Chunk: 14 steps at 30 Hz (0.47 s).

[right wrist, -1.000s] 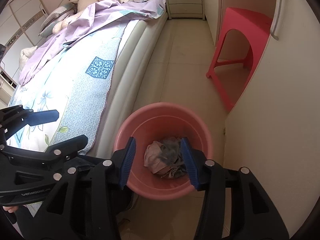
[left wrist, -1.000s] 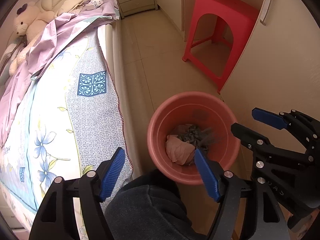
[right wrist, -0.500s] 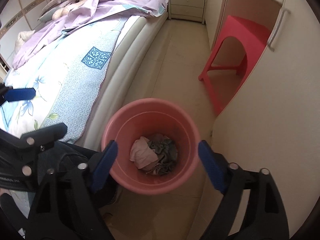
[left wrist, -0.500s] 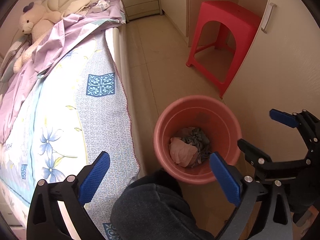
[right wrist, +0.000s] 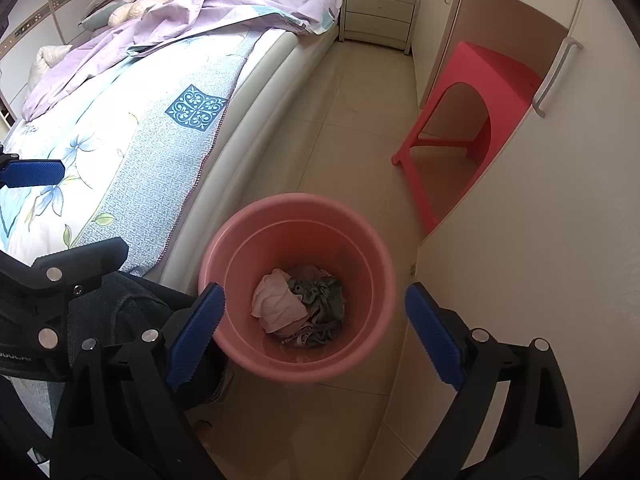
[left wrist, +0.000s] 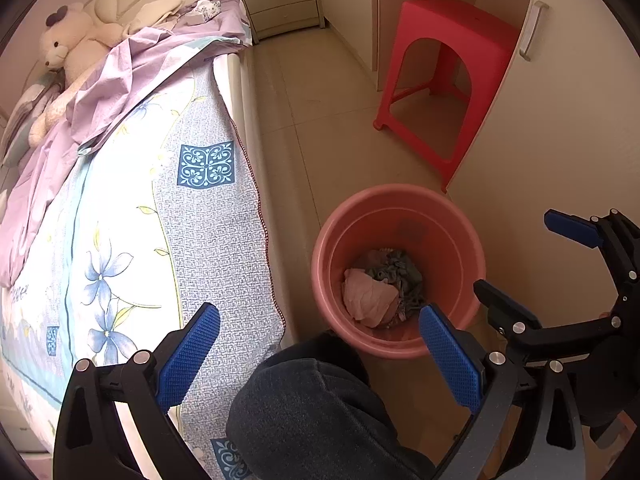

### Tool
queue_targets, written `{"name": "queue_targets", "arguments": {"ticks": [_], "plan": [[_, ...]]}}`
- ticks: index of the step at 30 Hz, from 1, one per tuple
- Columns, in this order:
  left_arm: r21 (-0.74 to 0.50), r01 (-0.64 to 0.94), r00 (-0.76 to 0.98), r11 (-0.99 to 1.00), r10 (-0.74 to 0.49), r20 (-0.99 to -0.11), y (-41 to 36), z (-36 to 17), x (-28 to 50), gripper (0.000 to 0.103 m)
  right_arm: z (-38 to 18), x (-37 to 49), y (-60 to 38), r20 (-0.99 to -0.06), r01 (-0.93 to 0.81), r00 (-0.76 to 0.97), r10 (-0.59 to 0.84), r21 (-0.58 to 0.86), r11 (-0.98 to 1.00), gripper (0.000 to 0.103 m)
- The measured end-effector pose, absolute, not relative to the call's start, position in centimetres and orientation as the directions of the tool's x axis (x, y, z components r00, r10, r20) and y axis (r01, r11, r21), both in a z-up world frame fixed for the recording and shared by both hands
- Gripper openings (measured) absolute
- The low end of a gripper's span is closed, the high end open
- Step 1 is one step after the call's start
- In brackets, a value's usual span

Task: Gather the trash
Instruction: 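Open both tools over the bucket to drop the tissue and cord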

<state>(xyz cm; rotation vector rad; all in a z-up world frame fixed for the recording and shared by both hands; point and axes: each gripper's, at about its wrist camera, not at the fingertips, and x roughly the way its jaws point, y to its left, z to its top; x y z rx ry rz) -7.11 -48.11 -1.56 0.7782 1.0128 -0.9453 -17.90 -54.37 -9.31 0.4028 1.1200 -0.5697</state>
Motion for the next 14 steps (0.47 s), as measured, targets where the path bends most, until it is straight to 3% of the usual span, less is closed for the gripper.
{"name": "queue_targets", "arguments": {"ticks": [14], "plan": [[0.118,0.908,0.244,0.401,-0.278,-0.929,-47.76,-1.59,-7.21,0.098,-9.46,-17.44,-53.95,-0.924,0.604,0.314,-0.218,0.017,0.797,0.089]]}}
